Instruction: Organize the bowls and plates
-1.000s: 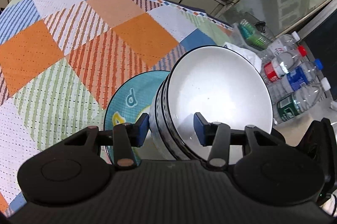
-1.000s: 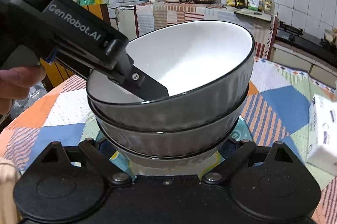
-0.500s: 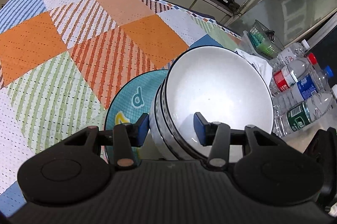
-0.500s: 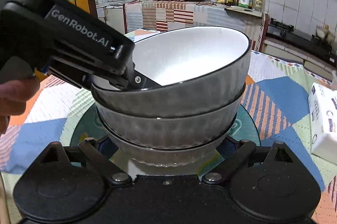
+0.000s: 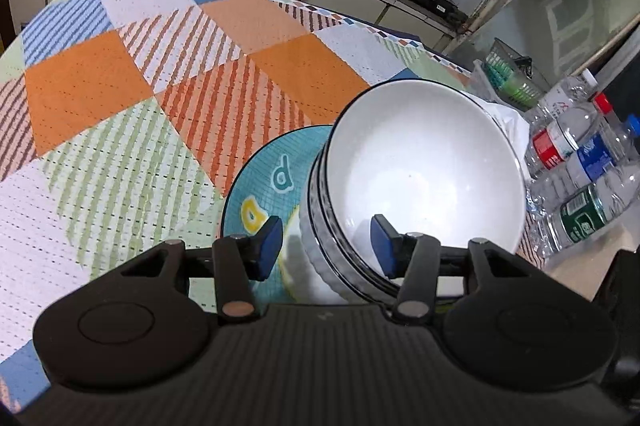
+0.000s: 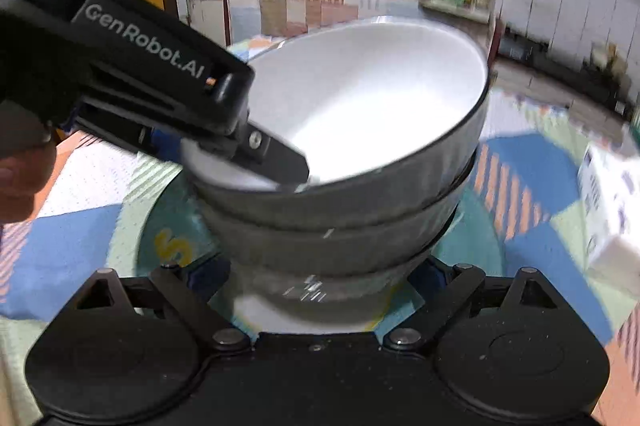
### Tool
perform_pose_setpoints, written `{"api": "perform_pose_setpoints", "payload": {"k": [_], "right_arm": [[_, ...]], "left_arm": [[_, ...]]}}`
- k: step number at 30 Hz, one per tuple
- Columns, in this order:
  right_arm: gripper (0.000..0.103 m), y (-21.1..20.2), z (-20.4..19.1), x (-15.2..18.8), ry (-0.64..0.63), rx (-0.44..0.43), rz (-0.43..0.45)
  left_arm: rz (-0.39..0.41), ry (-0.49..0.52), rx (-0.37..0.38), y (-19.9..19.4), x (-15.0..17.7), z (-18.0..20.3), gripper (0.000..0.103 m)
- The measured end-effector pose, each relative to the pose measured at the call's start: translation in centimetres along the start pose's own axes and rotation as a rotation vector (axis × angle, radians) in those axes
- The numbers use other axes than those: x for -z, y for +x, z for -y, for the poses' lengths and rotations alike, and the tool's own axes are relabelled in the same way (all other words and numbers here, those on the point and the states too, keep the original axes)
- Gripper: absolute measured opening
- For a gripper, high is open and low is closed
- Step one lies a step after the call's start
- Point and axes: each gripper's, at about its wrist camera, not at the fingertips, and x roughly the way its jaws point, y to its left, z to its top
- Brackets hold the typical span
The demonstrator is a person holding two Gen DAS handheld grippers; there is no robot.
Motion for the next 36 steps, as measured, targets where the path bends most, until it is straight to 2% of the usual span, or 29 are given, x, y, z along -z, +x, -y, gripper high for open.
{"api": "perform_pose_setpoints", "payload": {"k": [3,5,8,13,18,21,24,28,33,36], "right_arm": [[0.096,-1.3,-0.5,0.6,0.007,-0.002,0.007],[0.096,-2.3,-0.8,1.0,0.028,0.005,0.022],[0.096,-3.9,-0.9,1.5,0.063,0.012,0.044],[0.096,-6.2,-0.3,1.2,0.154,0.091,0.022],[0.096,-9.3,0.3,1.0,0.166,0.139,0.062],[0.096,-11.0,0.1,0.6,0.170,0.189,0.063],[0.096,-12.7,-0.1,0.4,0.175,0.222,0.092],[0.096,-15.3,-0.4,0.1,0.206,0.255,0.116],[0.096,-19.1,-1.5,-0.2,0.213,0.349,0.181],[0.096,-21.4,-1.8,-0.5,0.246,0.356,0.193]], "left_arm": [[0.019,0.026,-0.017,-1.3,0.1,0.4,0.047],[0.067,0.046,-0.039,-2.6,0.5,0.9,0.047],[0.068,0.028,-0.031,-3.8,1.0,1.0,0.047],[0.071,0.012,-0.007,-6.1,1.7,1.2,0.047],[0.086,-0.007,-0.002,-8.7,2.3,1.5,0.047],[0.104,0.034,-0.031,-10.6,3.1,2.5,0.048],[0.104,0.118,-0.076,-12.4,4.0,4.1,0.049],[0.083,0.189,-0.086,-14.8,4.9,5.8,0.051],[0.067,0.204,-0.113,-17.6,5.8,7.0,0.053],[0.050,0.190,-0.142,-18.8,6.2,7.1,0.055]]}}
